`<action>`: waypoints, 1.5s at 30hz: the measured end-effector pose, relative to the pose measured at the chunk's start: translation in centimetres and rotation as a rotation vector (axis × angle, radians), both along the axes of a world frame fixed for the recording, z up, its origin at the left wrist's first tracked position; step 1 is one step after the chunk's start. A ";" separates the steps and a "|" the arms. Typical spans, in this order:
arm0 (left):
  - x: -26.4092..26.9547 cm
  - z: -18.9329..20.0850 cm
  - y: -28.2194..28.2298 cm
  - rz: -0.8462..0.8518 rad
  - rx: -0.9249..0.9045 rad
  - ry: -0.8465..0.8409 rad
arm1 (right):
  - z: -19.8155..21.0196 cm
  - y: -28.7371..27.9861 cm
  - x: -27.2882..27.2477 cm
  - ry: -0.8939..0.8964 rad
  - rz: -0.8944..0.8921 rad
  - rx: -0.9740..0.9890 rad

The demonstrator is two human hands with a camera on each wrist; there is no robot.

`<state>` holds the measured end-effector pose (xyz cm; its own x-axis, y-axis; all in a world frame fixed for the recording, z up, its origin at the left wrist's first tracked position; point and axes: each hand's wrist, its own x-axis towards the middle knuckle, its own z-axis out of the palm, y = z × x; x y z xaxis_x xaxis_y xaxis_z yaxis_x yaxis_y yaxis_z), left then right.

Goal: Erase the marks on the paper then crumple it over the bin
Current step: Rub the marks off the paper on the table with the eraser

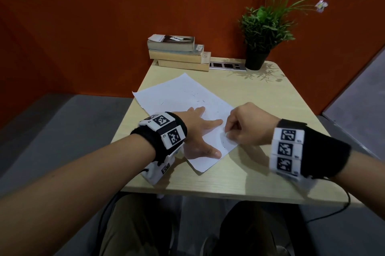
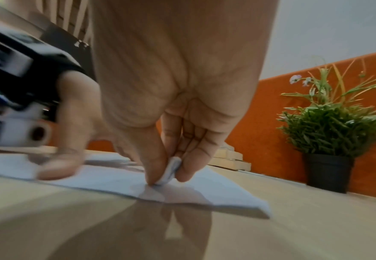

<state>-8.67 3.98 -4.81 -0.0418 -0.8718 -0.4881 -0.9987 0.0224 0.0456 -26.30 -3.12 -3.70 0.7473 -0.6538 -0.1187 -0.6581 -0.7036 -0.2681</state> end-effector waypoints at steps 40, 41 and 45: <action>4.0 2.3 2.0 -0.127 -0.021 0.226 | -0.5 0.4 -3.6 -0.021 0.086 0.046; 4.7 2.3 2.2 -0.100 -0.085 0.257 | -0.2 0.7 -3.7 -0.021 0.095 0.048; 5.9 1.8 2.7 -0.004 -0.169 0.184 | 0.3 1.7 -4.2 -0.022 0.095 0.099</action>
<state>-2.73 6.68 -3.02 -0.1201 -0.9400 -0.3193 -0.9738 0.0490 0.2218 -30.47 -1.45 -3.43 0.8084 -0.5659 -0.1623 -0.5831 -0.7318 -0.3528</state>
